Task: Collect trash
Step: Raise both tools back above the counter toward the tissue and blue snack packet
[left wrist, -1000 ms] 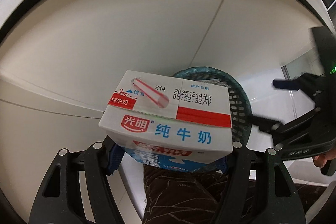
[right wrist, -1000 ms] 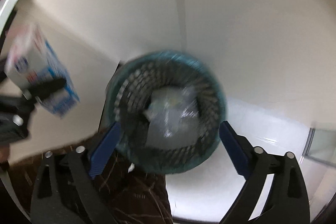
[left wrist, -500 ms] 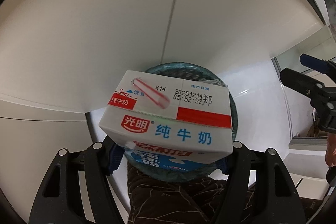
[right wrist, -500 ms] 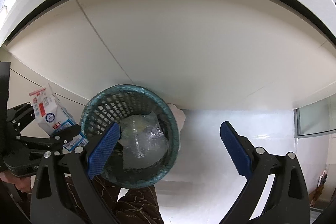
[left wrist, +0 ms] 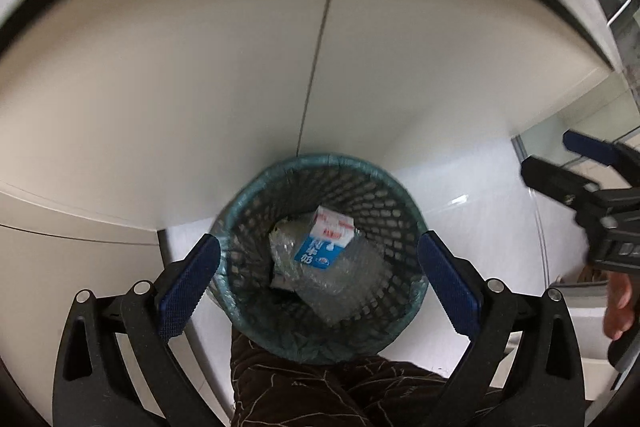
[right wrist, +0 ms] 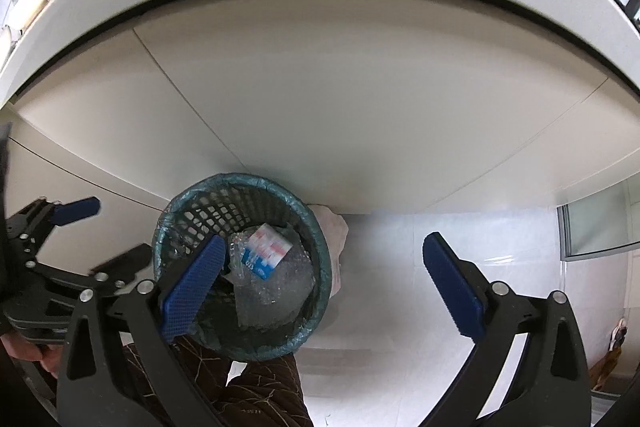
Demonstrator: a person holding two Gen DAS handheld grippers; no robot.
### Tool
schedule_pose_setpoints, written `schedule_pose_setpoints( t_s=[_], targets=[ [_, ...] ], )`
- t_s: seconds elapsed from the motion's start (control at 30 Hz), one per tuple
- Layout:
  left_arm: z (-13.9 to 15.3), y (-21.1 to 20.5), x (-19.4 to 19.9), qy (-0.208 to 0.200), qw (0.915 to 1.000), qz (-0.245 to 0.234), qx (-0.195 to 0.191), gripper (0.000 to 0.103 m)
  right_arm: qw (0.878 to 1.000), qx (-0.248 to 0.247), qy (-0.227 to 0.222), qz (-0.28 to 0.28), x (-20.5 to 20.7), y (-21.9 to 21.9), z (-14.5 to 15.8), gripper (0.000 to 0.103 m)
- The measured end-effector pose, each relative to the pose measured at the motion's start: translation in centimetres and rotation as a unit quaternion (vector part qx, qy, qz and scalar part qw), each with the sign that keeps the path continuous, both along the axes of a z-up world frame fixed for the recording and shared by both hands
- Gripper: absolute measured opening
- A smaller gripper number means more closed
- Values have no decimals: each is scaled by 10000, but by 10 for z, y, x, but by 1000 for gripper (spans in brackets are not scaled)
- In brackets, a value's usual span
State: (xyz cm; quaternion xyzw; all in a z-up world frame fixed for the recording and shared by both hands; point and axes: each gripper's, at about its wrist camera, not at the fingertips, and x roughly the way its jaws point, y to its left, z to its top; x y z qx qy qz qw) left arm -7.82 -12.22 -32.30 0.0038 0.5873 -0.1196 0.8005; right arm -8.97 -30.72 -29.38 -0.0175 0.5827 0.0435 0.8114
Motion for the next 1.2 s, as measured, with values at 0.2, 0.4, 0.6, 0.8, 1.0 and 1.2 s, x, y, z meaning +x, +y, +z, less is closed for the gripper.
schedule_pose_setpoints(
  t_s=[0.2,0.4,0.6,0.8,1.0,1.2],
  targets=[
    [51,19,-5,-355,9987,298,-194,97,9997,144,-162,81,9,1,38,95],
    [112,37,-7,-721,9959,533,-81,97,9982,154,-496,289,16,9,89,95],
    [154,51,-1,-985,9917,819,-137,97,9971,203,-635,378,28,17,134,95],
    [190,62,15,-1203,9873,1004,-265,97,9944,263,-941,397,43,28,171,95],
    [220,67,32,-1516,9829,1032,-176,97,9924,306,-1164,263,66,30,202,95],
    [246,75,56,-1689,9798,1055,-191,97,9903,285,-1358,81,90,29,224,95]
  ],
)
